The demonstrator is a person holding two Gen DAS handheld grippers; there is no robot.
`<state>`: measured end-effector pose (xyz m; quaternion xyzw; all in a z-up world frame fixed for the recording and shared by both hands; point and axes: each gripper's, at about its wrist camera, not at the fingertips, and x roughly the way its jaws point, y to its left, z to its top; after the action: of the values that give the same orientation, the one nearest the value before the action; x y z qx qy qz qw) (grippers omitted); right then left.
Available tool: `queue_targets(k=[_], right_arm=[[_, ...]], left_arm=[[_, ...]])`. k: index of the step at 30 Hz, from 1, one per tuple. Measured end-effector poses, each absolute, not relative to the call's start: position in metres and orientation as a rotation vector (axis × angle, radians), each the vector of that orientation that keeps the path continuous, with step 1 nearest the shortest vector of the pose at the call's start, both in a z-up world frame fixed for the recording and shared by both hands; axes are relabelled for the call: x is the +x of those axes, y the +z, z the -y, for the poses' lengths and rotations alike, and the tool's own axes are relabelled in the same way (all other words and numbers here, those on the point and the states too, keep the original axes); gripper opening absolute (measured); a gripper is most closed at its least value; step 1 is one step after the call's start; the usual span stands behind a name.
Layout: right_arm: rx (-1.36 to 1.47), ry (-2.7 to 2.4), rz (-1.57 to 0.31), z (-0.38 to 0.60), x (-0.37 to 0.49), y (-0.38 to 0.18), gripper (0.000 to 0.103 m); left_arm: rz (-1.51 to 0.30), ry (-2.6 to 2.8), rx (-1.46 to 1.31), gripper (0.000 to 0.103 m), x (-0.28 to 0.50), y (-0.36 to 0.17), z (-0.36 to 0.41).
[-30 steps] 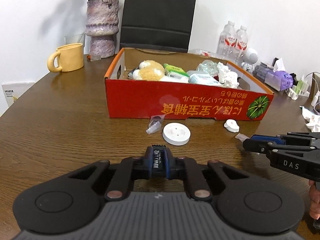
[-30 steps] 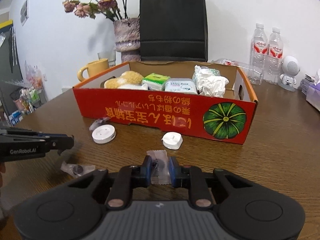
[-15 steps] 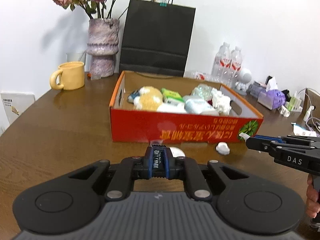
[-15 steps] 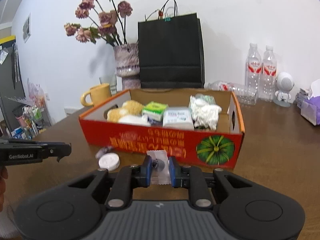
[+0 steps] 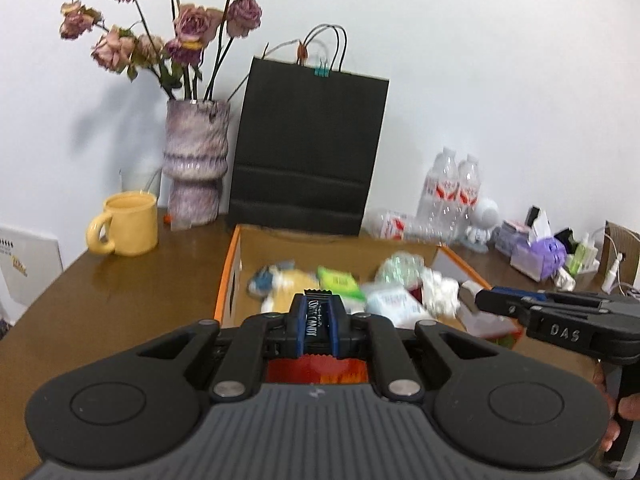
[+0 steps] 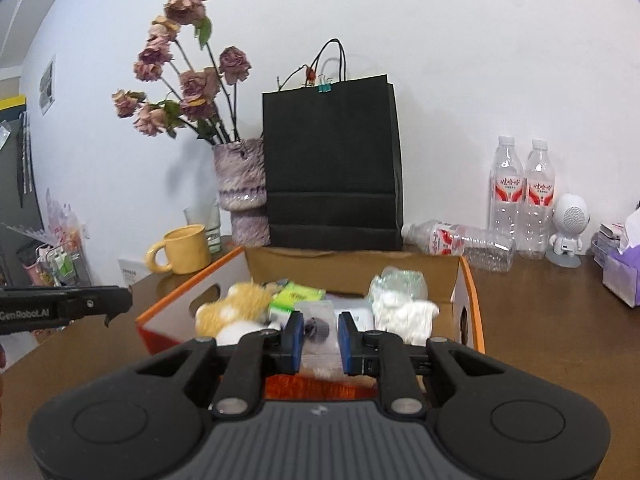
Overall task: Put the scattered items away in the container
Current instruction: 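Carry both packets over the box and open both tools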
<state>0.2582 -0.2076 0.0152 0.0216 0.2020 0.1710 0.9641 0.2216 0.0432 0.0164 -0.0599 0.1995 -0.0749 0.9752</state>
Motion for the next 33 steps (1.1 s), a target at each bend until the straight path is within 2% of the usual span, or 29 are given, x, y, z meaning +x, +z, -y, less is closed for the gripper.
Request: queue_targets(k=[5,16,25,26,27,28,29,31,32,33], right_arm=[[0.104,0.337,-0.455,0.196,0.297,0.013,0.017],[-0.002,0.297,-0.567,0.159,0.369,-0.016,0.017],[-0.059,0.272,-0.611,0.155,0.384,-0.032,0.02],[-0.052,0.275,-0.615,0.155,0.384,-0.032,0.021],[-0.04,0.278,-0.62,0.156,0.384,-0.031,0.022],[-0.033,0.282,-0.622,0.156,0.384,-0.03,0.031],[-0.028,0.285,-0.621,0.157,0.383,-0.028,0.036],[-0.021,0.282,-0.601,0.159,0.378,-0.024,0.06],[-0.022,0.281,-0.588,0.159,0.376,-0.022,0.063],[-0.022,0.277,-0.573,0.159,0.373,-0.019,0.066]], left_arm=[[-0.402,-0.152,-0.144,0.012,0.264,0.015,-0.04],[-0.536,-0.196,-0.162,0.012,0.349,-0.022,-0.028],[-0.568,-0.191,-0.124,0.016,0.361,-0.038,-0.024],[-0.569,-0.19,-0.128,0.021,0.361,-0.037,-0.025],[-0.566,-0.191,-0.135,0.032,0.359,-0.036,-0.025],[-0.56,-0.19,-0.14,0.039,0.357,-0.034,-0.026],[-0.551,-0.184,-0.142,0.054,0.356,-0.032,-0.027],[-0.525,-0.162,-0.13,0.061,0.351,-0.028,-0.027],[-0.516,-0.157,-0.134,0.067,0.349,-0.025,-0.028],[-0.509,-0.152,-0.142,0.079,0.348,-0.023,-0.03]])
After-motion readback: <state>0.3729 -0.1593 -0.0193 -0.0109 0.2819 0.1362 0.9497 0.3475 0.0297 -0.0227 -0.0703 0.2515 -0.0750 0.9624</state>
